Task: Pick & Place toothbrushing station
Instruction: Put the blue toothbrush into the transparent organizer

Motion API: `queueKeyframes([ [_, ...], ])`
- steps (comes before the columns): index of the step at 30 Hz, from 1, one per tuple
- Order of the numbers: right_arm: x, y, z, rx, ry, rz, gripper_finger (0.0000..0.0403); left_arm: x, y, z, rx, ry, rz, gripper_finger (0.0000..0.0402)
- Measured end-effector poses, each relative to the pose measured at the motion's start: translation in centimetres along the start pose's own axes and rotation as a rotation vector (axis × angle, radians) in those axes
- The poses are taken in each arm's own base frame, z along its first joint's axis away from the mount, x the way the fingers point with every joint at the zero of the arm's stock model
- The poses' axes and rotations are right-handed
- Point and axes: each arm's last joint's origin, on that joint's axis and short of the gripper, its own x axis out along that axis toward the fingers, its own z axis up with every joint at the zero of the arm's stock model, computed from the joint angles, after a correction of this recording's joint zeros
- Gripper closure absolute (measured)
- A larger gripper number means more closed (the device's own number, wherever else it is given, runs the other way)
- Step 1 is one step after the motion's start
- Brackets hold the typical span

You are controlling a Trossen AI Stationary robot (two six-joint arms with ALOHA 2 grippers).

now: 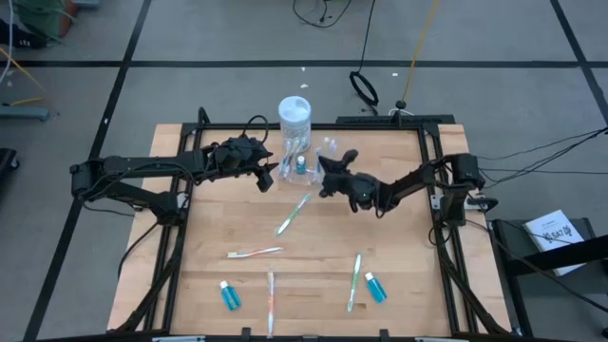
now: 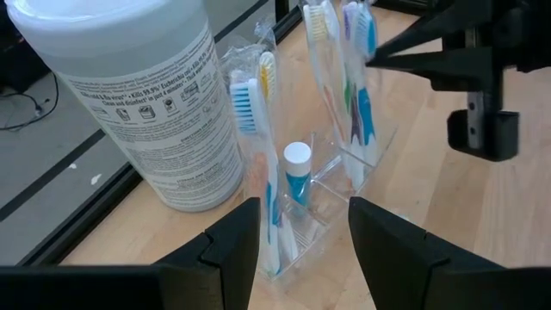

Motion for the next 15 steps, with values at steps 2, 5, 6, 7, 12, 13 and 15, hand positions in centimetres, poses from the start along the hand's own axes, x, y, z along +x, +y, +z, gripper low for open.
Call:
queueKeyframes([
  [2, -0.19, 0.2, -0.06, -0.016, 0.042, -0.016, 0.0403, 0.0, 0.0, 0.0, -0.007, 0.0, 0.0, 0.0218],
  [5, -0.31, 0.32, -0.09, -0.022, 0.065, -0.025, 0.0403, 0.0, 0.0, 0.0, -0.007, 0.0, 0.0, 0.0218],
  [6, -0.31, 0.32, -0.08, -0.026, 0.064, -0.024, 0.0403, 0.0, 0.0, 0.0, -0.007, 0.0, 0.0, 0.0218],
  [7, -0.3, 0.31, -0.09, -0.034, 0.065, -0.025, 0.0403, 0.0, 0.0, 0.0, -0.007, 0.0, 0.0, 0.0218],
  [12, -0.31, 0.17, -0.13, -0.034, 0.091, -0.058, 0.039, 0.0, 0.0, 0.0, -0.007, 0.0, 0.0, 0.0218],
  [13, -0.32, 0.11, -0.13, -0.032, 0.096, -0.065, 0.0385, 0.0, 0.0, 0.0, -0.007, 0.0, 0.0, 0.0218],
  [15, -0.34, 0.0, -0.07, -0.031, 0.099, -0.067, 0.0372, 0.0, 0.01, 0.0, -0.008, 0.0, 0.0, 0.0218],
])
